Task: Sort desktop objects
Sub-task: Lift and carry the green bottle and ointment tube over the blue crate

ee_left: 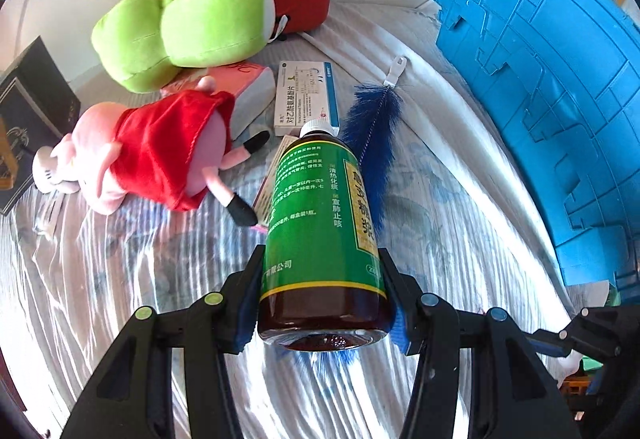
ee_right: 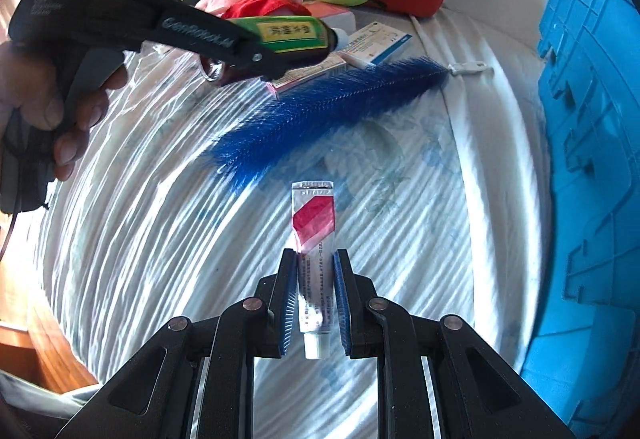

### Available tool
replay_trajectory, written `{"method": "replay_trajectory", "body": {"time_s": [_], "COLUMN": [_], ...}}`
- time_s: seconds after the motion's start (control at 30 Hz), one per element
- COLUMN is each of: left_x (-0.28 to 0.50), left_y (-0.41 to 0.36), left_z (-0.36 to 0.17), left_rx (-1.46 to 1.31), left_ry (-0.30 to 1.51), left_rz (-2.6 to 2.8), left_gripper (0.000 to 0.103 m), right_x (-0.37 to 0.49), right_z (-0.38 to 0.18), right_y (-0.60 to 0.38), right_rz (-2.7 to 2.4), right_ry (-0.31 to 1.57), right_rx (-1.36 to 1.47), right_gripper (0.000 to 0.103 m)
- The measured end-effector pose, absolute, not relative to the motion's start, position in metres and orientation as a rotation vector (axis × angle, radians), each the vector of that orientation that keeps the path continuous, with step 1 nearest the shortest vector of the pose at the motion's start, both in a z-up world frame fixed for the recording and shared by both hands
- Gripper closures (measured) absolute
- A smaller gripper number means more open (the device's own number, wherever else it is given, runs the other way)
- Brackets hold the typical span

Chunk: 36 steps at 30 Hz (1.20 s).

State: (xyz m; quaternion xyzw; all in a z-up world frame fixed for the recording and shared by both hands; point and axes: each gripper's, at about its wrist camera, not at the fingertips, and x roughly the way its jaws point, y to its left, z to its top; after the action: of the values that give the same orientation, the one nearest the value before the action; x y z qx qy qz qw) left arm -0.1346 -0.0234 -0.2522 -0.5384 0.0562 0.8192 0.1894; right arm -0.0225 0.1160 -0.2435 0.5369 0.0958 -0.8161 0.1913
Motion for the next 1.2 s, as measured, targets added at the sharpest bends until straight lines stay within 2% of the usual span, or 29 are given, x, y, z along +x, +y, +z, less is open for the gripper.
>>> {"method": "replay_trajectory", "body": {"time_s": [0.63,1.2], "left_x": [-0.085,-0.047], "left_y": [-0.046,-0.057], "left_z": [-0.186,-0.108], "left_rx": [-1.451,-1.341], "left_ry": [0.176,0.162], "left_rz": [2.417,2.557], "left_gripper": [0.052,0.052], "right_x": [-0.015,-0.017], "right_z": [-0.176,-0.094], "right_y": [0.115,0.116], "right_rz": [-2.324,-2.372], "right_ry": [0.225,0.225], "right_rx": [1.488,1.336], "right_gripper": [0.085,0.085]}}
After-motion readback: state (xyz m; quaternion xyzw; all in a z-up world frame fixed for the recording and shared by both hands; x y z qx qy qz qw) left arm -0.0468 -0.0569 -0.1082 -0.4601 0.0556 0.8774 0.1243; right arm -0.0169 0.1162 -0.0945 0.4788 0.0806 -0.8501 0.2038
